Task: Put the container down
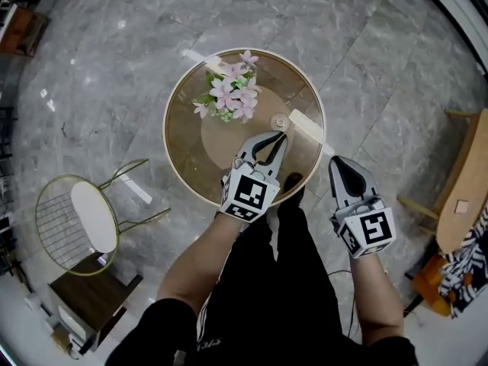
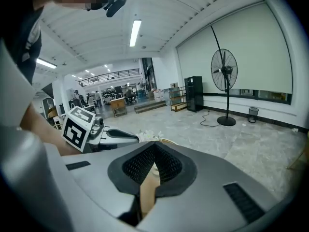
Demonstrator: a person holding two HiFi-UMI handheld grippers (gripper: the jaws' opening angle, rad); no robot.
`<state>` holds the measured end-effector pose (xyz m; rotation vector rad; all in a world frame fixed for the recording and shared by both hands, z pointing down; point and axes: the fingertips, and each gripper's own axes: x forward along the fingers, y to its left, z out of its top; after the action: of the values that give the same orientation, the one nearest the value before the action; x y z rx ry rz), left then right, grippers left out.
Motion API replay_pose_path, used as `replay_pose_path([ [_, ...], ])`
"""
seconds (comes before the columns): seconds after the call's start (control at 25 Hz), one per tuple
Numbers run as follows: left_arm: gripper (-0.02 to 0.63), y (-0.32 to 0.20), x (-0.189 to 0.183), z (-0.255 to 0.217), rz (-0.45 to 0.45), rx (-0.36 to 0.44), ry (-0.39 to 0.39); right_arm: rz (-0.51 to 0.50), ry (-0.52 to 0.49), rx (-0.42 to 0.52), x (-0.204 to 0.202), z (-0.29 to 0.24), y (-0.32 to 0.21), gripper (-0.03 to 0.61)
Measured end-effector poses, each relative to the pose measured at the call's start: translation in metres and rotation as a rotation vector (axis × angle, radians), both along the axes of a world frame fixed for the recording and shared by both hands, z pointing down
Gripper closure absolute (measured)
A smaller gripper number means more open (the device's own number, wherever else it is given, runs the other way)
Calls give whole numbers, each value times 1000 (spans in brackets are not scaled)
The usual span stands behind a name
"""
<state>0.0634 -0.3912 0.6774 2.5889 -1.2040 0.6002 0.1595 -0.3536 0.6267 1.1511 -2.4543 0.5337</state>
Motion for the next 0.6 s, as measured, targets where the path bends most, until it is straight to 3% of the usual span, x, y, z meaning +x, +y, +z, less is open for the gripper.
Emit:
replay_pose_path([
  [0.36, 596, 60, -43, -149, 67, 75, 58, 36, -24, 39, -44, -119, 63, 565],
  [0.6, 595, 100, -47, -218, 183, 65, 102, 48, -53, 99, -54, -178, 85, 565],
])
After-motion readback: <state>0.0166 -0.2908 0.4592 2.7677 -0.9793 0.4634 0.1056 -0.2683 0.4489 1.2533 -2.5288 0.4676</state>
